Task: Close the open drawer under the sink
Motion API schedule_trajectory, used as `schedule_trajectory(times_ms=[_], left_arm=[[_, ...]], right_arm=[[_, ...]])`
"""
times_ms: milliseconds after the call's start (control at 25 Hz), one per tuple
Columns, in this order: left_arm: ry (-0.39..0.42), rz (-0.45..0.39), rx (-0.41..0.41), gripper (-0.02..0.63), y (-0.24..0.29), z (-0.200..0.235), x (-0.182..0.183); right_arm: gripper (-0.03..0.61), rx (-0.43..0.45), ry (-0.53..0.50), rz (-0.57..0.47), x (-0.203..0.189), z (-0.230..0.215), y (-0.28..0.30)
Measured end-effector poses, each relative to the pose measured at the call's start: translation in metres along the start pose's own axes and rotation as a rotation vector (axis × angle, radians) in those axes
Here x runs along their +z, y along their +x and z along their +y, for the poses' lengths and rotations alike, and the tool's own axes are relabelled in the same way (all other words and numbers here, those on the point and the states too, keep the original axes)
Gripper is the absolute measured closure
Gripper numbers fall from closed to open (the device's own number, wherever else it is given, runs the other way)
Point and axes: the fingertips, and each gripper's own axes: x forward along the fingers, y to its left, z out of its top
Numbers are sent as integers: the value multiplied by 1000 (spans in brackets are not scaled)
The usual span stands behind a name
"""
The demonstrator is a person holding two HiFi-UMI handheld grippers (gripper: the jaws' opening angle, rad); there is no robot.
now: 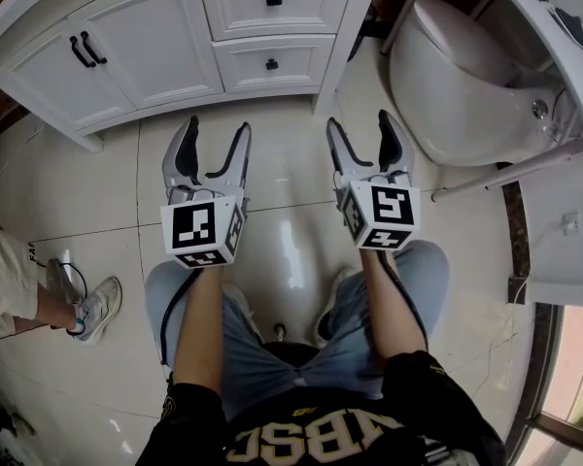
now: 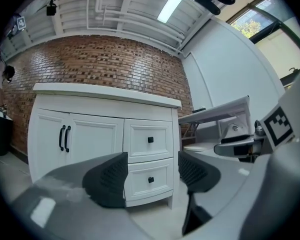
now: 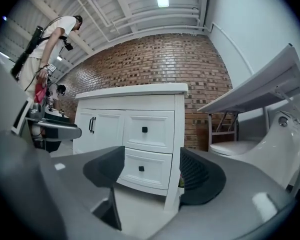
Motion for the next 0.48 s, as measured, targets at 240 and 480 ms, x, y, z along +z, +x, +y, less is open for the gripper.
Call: schedule_trajectory(times_ms=[240,480], left_arm=[[-1,1,25,290,-4,9,1],[-19,1,21,281,-3,11,1]], right_arm=[[241,43,-157,-17,6,34,0],[247,61,-122,-2,0,37,4]])
